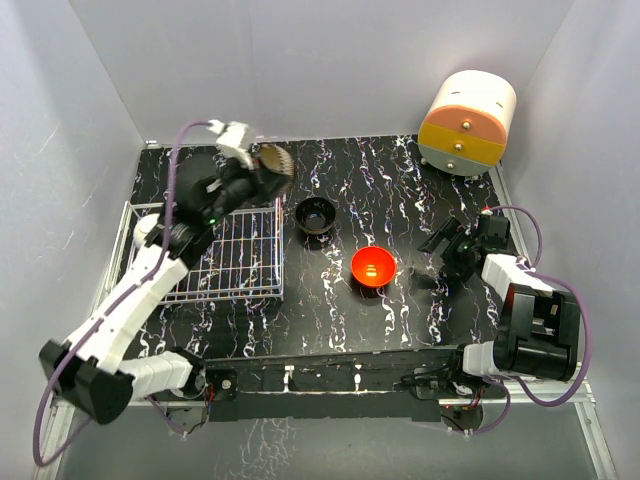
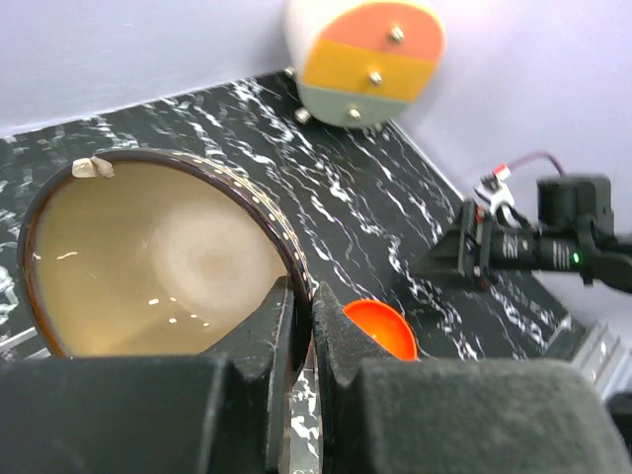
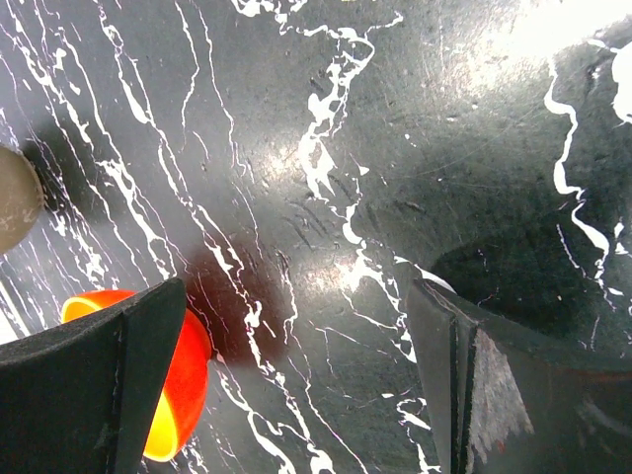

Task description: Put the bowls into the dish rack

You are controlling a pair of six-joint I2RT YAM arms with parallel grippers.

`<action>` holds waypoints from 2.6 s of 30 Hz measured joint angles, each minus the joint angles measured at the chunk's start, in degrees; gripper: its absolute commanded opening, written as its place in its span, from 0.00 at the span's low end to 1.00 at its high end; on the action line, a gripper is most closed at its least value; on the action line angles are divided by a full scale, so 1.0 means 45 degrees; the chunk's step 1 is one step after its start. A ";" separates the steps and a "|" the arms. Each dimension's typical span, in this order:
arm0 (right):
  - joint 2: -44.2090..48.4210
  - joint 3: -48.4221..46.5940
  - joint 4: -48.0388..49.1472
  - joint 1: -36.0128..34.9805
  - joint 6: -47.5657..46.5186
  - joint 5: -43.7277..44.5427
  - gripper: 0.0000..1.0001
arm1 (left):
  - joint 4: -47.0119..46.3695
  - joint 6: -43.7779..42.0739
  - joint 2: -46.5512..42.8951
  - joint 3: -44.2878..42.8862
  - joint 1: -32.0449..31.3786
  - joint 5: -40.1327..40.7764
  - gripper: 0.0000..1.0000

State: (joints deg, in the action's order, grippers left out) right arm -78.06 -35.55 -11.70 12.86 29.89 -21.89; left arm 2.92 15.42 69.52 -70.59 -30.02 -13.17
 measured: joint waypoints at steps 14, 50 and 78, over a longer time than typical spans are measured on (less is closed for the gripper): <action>0.0495 0.0189 -0.0044 0.0000 -0.0005 -0.0427 0.98 | -0.6285 0.8111 -0.2084 0.7922 0.6625 -0.4051 0.00; 0.0559 0.0189 -0.0117 0.0000 -0.0049 -0.0165 0.98 | -1.8190 1.4994 0.3585 1.2551 0.8034 -0.6261 0.00; 0.0427 0.0476 0.0005 0.0000 -0.0049 -0.0175 0.98 | -1.2944 1.2347 -0.1180 1.4450 1.0049 -0.6581 0.36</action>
State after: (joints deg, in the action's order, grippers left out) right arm -76.14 -33.41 -11.68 12.86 29.67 -22.68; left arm -55.33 70.98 64.20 -5.56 15.20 -42.78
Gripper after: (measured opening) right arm 0.979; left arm 0.348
